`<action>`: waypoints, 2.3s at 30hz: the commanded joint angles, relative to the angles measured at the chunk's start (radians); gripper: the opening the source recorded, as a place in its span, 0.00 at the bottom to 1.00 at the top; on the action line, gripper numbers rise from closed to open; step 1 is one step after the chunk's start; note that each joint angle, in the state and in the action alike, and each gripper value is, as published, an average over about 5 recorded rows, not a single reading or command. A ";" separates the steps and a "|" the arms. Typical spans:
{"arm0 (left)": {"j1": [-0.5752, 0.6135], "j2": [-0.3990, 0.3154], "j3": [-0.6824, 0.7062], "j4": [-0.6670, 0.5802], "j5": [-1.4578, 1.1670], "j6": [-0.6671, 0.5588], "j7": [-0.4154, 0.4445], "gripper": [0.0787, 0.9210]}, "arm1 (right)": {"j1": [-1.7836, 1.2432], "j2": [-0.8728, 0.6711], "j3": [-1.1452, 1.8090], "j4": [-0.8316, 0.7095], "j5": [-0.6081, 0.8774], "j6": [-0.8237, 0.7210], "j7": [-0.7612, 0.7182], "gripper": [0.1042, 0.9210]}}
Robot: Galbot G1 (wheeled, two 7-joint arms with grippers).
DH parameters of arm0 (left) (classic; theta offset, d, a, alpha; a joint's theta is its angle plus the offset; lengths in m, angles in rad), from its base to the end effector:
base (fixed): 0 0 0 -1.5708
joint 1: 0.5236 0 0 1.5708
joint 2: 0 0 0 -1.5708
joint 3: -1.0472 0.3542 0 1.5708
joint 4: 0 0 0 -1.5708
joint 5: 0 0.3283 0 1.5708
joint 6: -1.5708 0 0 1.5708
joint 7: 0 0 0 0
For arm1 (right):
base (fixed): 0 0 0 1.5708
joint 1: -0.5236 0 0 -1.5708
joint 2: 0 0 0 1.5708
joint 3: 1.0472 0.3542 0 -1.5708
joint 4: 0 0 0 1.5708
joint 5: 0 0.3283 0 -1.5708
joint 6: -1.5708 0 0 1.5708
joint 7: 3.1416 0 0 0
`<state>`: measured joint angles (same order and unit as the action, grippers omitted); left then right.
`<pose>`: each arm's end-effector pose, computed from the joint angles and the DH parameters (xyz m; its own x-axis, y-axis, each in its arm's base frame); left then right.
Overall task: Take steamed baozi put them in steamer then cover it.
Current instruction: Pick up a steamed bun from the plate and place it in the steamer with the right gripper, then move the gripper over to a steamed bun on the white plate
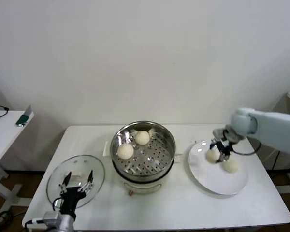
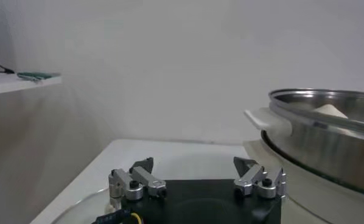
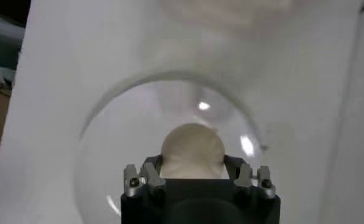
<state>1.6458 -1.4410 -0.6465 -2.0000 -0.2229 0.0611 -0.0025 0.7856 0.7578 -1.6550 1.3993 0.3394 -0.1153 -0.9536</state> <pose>0.1259 0.0644 -0.3413 -0.9748 -0.0558 0.2158 -0.0667 0.9968 -0.0435 0.5065 -0.1154 -0.0554 -0.2157 -0.1073 0.9706 -0.9155 -0.3236 -0.2392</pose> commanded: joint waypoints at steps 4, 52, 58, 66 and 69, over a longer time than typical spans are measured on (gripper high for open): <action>0.000 0.000 0.001 -0.003 0.004 0.001 0.001 0.88 | 0.414 0.320 0.056 0.166 0.047 0.293 -0.080 0.71; 0.045 -0.017 -0.026 -0.029 -0.001 -0.025 -0.017 0.88 | 0.080 0.394 0.071 0.066 -0.074 0.330 -0.058 0.88; 0.045 -0.014 -0.024 -0.027 0.000 -0.025 -0.017 0.88 | 0.296 0.163 -0.131 -0.007 0.196 0.276 -0.184 0.88; 0.038 -0.007 -0.019 -0.024 -0.003 -0.025 -0.016 0.88 | 0.240 -0.158 -0.286 -0.060 0.144 0.119 -0.105 0.88; 0.035 -0.005 -0.015 -0.023 -0.005 -0.025 -0.016 0.88 | 0.115 -0.241 -0.221 -0.063 0.052 0.074 -0.076 0.88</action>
<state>1.6759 -1.4466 -0.6575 -2.0193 -0.2277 0.0373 -0.0170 0.9632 0.8158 -1.8078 1.3770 0.3920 0.0756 -1.0382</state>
